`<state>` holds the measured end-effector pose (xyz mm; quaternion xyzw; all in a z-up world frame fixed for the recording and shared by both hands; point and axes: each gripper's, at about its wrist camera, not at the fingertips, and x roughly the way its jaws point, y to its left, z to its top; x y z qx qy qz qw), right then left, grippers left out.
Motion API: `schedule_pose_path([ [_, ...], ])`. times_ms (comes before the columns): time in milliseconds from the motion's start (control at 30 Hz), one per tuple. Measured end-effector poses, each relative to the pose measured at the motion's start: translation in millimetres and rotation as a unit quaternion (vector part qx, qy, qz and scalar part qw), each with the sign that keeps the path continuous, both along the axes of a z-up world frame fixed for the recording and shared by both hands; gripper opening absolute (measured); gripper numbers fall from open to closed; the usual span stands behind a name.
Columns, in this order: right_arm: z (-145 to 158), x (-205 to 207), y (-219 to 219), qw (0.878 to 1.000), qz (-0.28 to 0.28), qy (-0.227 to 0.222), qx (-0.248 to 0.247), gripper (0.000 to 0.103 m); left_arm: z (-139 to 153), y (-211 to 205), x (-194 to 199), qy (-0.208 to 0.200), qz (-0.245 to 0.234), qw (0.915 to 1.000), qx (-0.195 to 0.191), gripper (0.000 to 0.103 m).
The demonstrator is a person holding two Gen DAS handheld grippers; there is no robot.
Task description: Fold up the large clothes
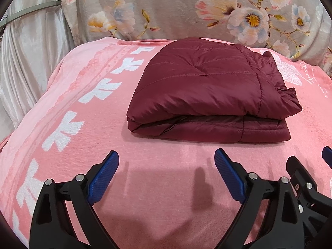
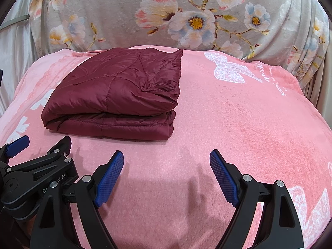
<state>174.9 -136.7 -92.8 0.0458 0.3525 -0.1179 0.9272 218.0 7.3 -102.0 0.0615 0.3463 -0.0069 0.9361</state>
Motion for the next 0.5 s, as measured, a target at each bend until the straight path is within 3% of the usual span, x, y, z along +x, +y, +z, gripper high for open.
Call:
schedule_pose_path([
  [500, 0.5, -1.4, -5.5, 1.000, 0.001, 0.000, -0.001, 0.083, 1.2, -2.6, -1.3, -0.004, -0.001, 1.0000, 0.004, 0.088],
])
